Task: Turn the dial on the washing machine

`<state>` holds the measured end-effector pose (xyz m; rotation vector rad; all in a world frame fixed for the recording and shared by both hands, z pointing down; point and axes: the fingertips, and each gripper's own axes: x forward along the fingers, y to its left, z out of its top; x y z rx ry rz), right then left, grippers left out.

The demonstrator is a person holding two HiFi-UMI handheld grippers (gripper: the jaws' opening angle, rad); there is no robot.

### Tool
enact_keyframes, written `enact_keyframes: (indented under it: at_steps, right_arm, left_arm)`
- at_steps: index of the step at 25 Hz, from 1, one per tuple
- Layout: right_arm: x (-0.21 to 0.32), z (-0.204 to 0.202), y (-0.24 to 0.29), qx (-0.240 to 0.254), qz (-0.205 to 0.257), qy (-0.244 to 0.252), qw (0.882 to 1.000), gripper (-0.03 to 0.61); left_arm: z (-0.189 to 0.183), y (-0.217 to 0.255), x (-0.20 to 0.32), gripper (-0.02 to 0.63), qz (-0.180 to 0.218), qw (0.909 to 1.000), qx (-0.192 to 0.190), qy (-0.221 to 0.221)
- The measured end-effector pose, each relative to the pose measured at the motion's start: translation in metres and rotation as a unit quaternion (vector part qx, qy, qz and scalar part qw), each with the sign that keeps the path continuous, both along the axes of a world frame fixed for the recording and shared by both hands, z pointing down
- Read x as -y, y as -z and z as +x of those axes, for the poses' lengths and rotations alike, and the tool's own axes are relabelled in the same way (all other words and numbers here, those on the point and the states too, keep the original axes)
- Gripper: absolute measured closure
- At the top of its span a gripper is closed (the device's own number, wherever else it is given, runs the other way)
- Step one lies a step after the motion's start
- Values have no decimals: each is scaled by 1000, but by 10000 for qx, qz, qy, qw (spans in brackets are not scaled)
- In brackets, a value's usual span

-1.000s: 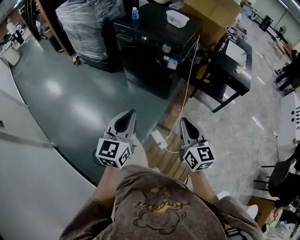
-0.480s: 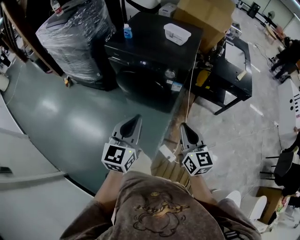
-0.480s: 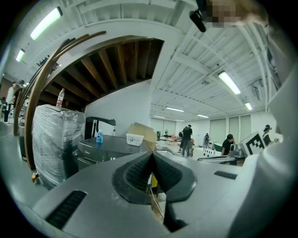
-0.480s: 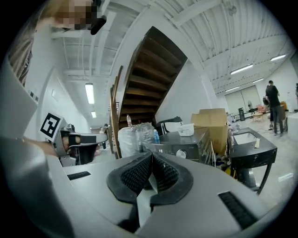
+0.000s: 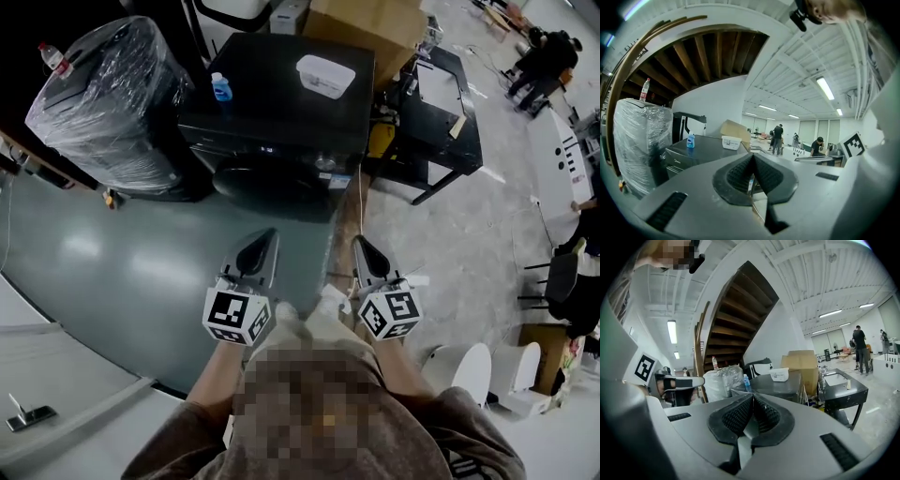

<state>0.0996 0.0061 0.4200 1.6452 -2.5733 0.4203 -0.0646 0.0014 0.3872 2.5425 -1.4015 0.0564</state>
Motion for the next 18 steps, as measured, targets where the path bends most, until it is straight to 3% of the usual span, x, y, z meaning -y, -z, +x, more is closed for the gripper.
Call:
enact_keyframes:
  at_steps: [16, 18]
  right_arm:
    - [82, -21, -25, -124, -43, -138, 9998, 575]
    - [91, -23, -29, -113, -105, -131, 9998, 553]
  left_arm:
    - [-8, -19, 73, 621, -165, 9998, -25, -76]
    - [-8, -19, 81, 621, -177, 9998, -15, -92]
